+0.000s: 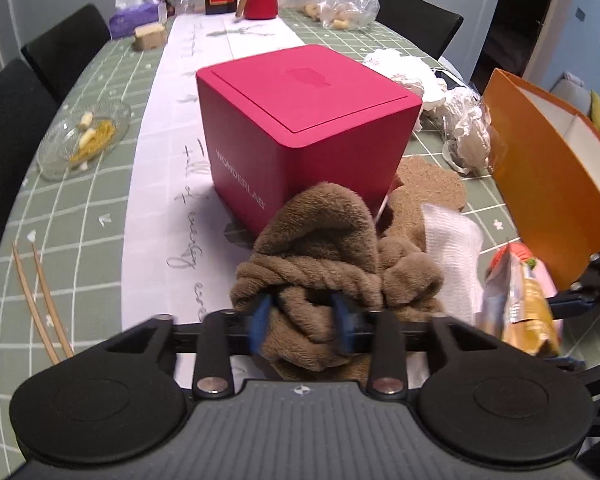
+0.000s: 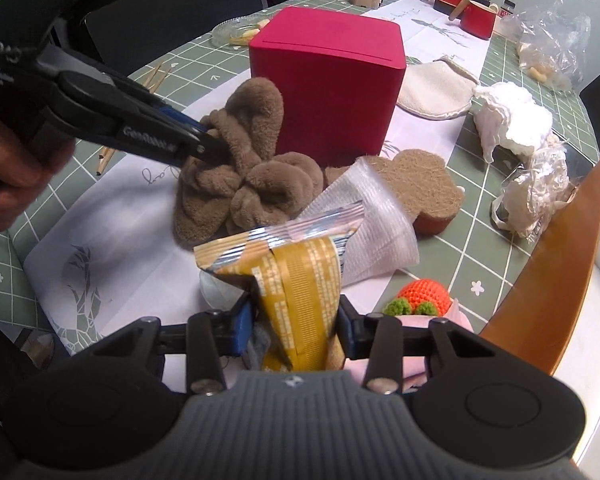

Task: Organize soft objects
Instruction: 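Lift the brown towel and yellow packet and carry both toward the orange box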

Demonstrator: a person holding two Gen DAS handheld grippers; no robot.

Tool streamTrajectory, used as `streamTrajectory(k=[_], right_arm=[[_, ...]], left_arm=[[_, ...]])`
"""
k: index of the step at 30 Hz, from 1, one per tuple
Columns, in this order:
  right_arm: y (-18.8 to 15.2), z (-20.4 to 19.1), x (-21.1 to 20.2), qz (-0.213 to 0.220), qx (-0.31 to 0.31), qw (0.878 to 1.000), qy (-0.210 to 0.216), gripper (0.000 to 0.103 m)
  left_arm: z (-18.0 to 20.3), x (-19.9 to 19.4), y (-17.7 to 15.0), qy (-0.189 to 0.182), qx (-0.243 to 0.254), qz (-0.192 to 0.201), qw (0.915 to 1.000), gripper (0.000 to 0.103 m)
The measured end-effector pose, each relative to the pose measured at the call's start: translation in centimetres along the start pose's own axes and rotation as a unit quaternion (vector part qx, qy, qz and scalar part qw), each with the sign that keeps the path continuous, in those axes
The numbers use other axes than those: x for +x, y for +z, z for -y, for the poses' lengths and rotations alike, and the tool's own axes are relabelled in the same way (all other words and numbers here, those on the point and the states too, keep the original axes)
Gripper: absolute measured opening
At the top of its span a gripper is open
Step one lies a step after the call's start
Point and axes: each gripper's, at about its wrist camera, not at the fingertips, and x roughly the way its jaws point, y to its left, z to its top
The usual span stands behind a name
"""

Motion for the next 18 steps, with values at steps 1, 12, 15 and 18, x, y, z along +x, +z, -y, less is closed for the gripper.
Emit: streamTrajectory(k=[1, 12, 15, 18], right_arm=[[-0.1, -0.1, 0.0, -0.001, -0.001, 1.0, 0.0, 0.042], [0.2, -0.3, 0.6, -0.006, -0.006, 1.0, 0.003, 0.042], [0.2, -0.3, 0.8, -0.01, -0.007, 1.0, 0.006, 0.042], [0.1, -0.1, 1.0, -0.01, -0.007, 1.0, 0.004, 0.042]], left_arm=[[-0.2, 0.1, -0.1, 0.005, -0.003, 0.006, 1.0, 0.071], [-3.9, 3.7, 0.1, -0.105, -0.173, -0.032, 0.9788, 0.091], [-4.2, 4.3, 0.4, -0.125, -0.182, -0.04, 0.9745, 0.086], [-4.2, 3.9, 0.4, -0.126, -0.189, -0.038, 0.9732, 0.065]])
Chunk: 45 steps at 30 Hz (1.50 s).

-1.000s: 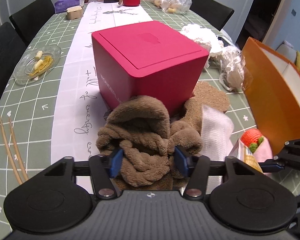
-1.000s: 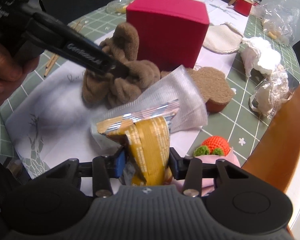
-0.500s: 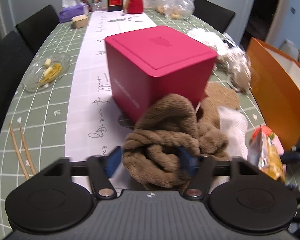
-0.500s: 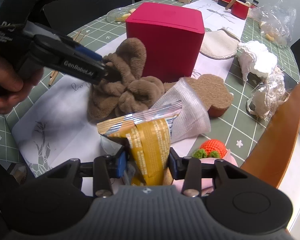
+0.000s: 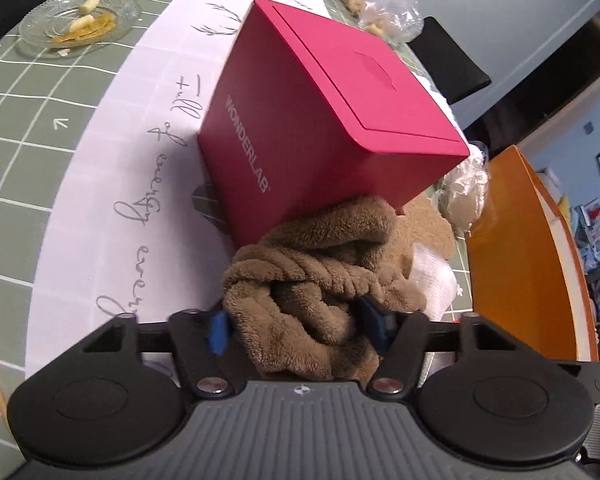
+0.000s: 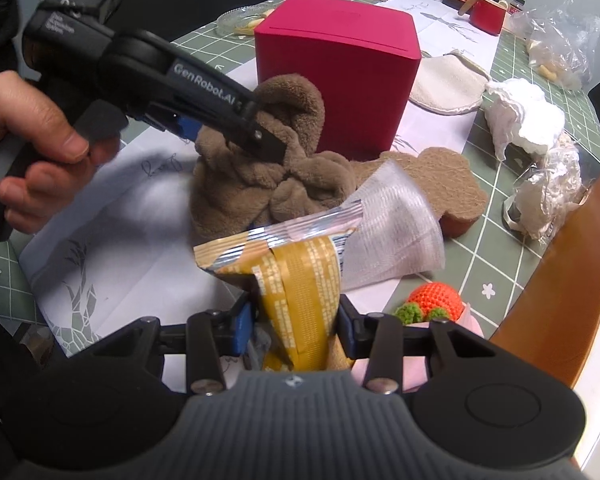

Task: Organize soft objects
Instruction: 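Lift the brown towel and yellow packet and carry both toward the orange box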

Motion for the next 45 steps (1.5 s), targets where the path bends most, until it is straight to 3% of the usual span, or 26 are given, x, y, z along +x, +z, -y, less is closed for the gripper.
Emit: streamTrajectory(k=[4, 5, 11, 16, 19, 23, 28, 33, 39, 45], right_arm=[[0.0, 0.5, -0.3, 0.003, 0.007, 1.0, 0.001, 0.042], [-0.1, 0.6, -0.4, 0.005, 0.009, 1.0, 0.0, 0.042], [-0.1, 1.0, -1.9, 0.027, 0.019, 0.999, 0.007, 0.042], [0.5, 1.6, -3.9, 0.06, 0.034, 0.998, 0.011, 0.041], [0.8, 2.0, -5.0, 0.079, 0.045, 0.996, 0.011, 0.041], [1.3, 2.9, -6.1, 0.101, 0.064, 0.993, 0.01, 0.041], [1.9, 4.7, -8.1, 0.133, 0.086, 0.987, 0.005, 0.041], [1.7, 7.0, -10.4, 0.162, 0.117, 0.98, -0.016, 0.041], [-0.3, 10.4, -13.8, 0.197, 0.163, 0.966, -0.049, 0.041], [-3.8, 14.2, -15.3, 0.183, 0.207, 0.954, -0.116, 0.042]], left_arm=[[0.5, -1.2, -0.2, 0.005, 0.006, -0.007, 0.9999, 0.038], [0.5, -1.6, -0.2, 0.002, 0.006, -0.007, 1.0, 0.037], [0.8, -4.7, -0.3, -0.003, 0.022, 0.014, 0.9996, 0.035], [2.5, -8.8, -0.2, -0.024, 0.047, 0.055, 0.9971, 0.035], [3.5, -10.5, -0.1, -0.017, 0.068, 0.077, 0.9946, 0.035], [4.0, -12.4, 1.1, -0.002, 0.078, 0.111, 0.9907, 0.035], [5.2, -14.6, 2.7, -0.015, 0.091, 0.133, 0.9869, 0.035], [9.7, -14.0, 3.5, -0.036, 0.147, 0.117, 0.9815, 0.035], [14.8, -10.6, 4.3, -0.079, 0.188, 0.099, 0.974, 0.035], [19.6, -6.5, 4.3, -0.098, 0.241, 0.062, 0.9636, 0.035]])
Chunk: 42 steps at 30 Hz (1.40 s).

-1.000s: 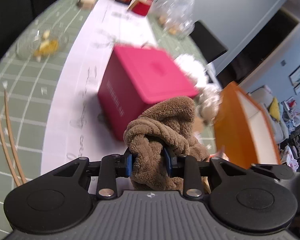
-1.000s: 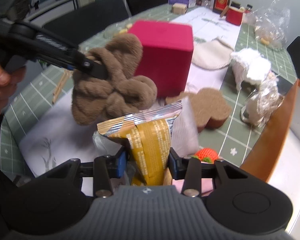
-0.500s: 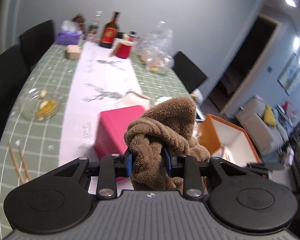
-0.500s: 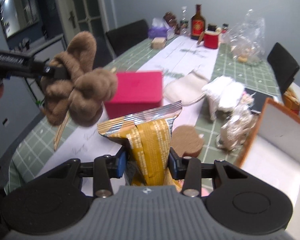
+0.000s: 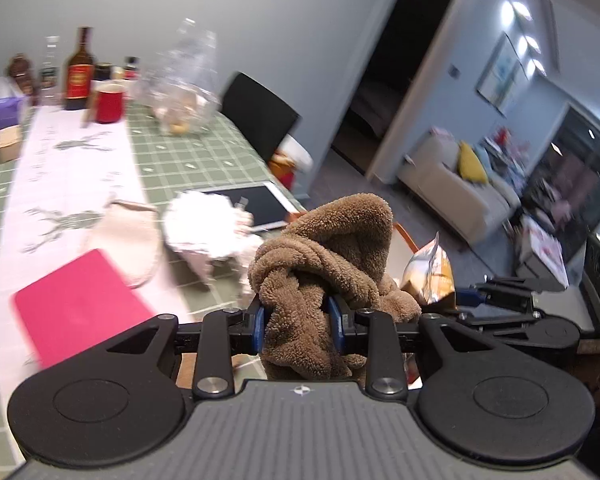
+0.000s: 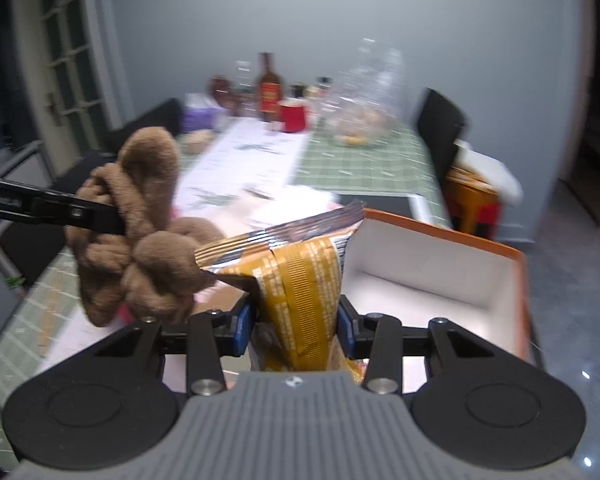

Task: Organize soft objects
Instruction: 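Lift the brown towel and yellow packet and carry both toward the orange box, then lower the towel and packet into the box and open both tools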

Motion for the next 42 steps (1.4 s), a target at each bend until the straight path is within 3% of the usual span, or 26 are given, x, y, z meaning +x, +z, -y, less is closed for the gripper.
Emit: streamTrajectory(k=[5, 9, 13, 19, 24, 28, 37, 42], right_arm=[[-1.4, 3.6, 0.5, -0.027, 0.016, 0.998, -0.054, 0.042], [-2.2, 5.9, 0.9, -0.043, 0.039, 0.996, -0.064, 0.042], [-3.6, 7.0, 1.5, -0.064, 0.04, 0.995, -0.065, 0.042], [-5.1, 7.8, 3.6, -0.12, 0.029, 0.99, -0.067, 0.041], [-5.8, 8.0, 5.4, -0.163, 0.021, 0.983, -0.075, 0.04], [-5.7, 7.5, 6.1, -0.171, 0.011, 0.982, -0.079, 0.041], [-5.8, 7.0, 6.5, -0.183, -0.008, 0.98, -0.071, 0.041], [-5.7, 6.5, 6.9, -0.189, -0.017, 0.979, -0.073, 0.041]], left_arm=[[3.2, 4.5, 0.2, -0.015, 0.043, -0.034, 0.9984, 0.035], [6.5, 7.8, 0.1, -0.019, 0.114, -0.062, 0.9914, 0.035], [9.2, 11.4, -0.6, -0.022, 0.198, -0.13, 0.9713, 0.035], [11.6, 14.7, -2.4, -0.017, 0.275, -0.197, 0.9408, 0.035], [11.5, 18.0, -3.6, -0.017, 0.291, -0.259, 0.9207, 0.035], [11.7, 19.6, -4.9, -0.012, 0.309, -0.289, 0.9059, 0.035], [11.8, 19.9, -6.0, -0.009, 0.326, -0.31, 0.8931, 0.035], [12.6, 22.2, -5.2, -0.006, 0.334, -0.322, 0.8858, 0.035]])
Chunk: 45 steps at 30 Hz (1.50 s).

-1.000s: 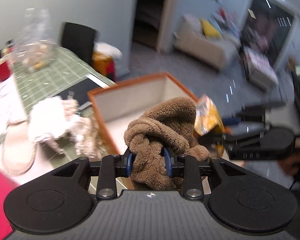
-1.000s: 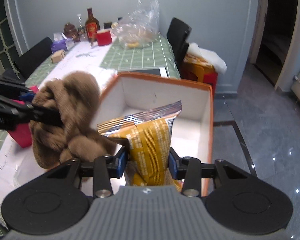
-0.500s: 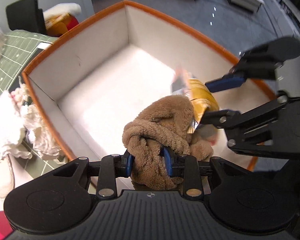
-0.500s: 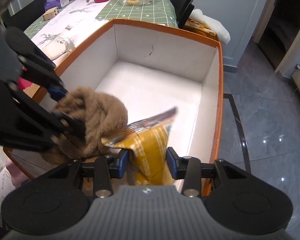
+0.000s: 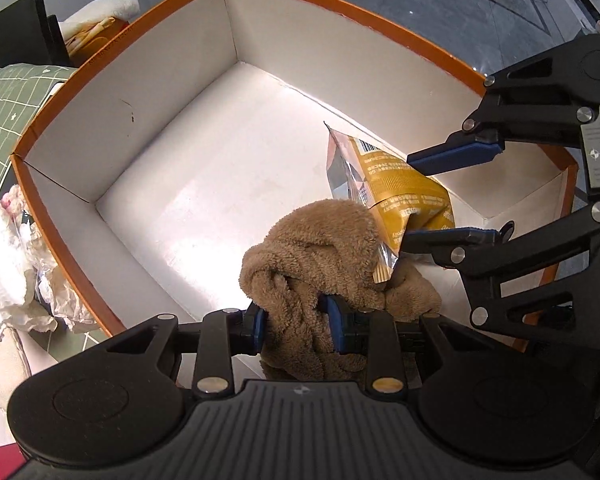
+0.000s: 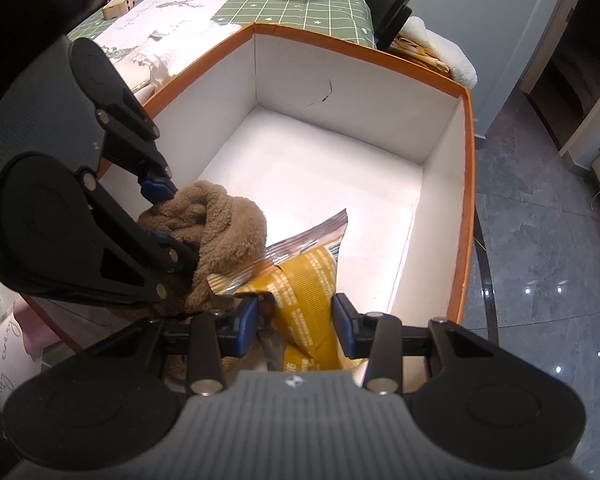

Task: Organize soft objects
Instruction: 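Lower the towel and packet into the box and open both tools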

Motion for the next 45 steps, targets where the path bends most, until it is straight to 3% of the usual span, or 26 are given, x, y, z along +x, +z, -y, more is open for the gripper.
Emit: streamTrajectory(k=[24, 31, 34, 35, 37, 45], right_arm=[[-0.1, -0.3, 1.2, -0.02, -0.015, 1.0, -0.002, 0.044], [0.0, -0.2, 0.6, -0.002, -0.009, 1.0, -0.004, 0.043], [-0.1, -0.2, 0.0, 0.008, -0.007, 1.0, -0.009, 0.05], [-0.1, -0.2, -0.2, 0.011, -0.007, 1.0, -0.01, 0.051], [-0.2, -0.3, -0.4, 0.014, -0.008, 1.0, -0.011, 0.051], [-0.1, -0.8, -1.8, 0.036, -0.006, 0.999, -0.022, 0.051]], left_arm=[[0.4, 1.4, 0.5, 0.012, 0.016, -0.009, 0.9998, 0.038], [0.5, 0.7, 0.6, 0.04, 0.017, -0.006, 0.999, 0.049], [0.3, -0.6, 0.6, 0.049, 0.014, 0.001, 0.9987, 0.052], [0.2, -1.2, 0.6, 0.057, 0.011, 0.005, 0.9983, 0.069], [0.1, -3.0, 0.3, 0.071, 0.005, 0.03, 0.997, 0.086], [0.1, -7.1, -1.4, 0.076, -0.009, 0.054, 0.9956, 0.086]])
